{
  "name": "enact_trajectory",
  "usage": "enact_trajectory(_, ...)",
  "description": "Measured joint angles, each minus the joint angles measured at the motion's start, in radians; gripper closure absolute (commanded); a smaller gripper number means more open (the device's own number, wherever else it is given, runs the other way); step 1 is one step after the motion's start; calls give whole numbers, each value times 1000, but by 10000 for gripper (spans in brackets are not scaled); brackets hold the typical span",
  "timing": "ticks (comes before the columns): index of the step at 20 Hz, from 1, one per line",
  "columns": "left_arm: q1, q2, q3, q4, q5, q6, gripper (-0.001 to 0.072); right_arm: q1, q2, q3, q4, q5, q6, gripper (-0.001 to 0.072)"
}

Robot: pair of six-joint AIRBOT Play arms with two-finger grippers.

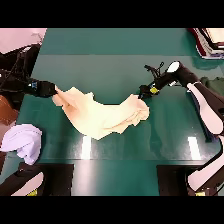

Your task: Fold the shirts.

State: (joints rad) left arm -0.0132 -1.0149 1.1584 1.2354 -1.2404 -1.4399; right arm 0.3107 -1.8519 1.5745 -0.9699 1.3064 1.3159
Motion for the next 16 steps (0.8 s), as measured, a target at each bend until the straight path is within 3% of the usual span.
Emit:
enact_trajectory(5, 0, 85, 156, 18, 1, -3, 686, -64, 241, 49, 0, -65, -2, 697)
enact_trajectory(16, 0, 193, 932, 25, -16, -83, 687, -348, 835, 398, 0, 38, 7, 699)
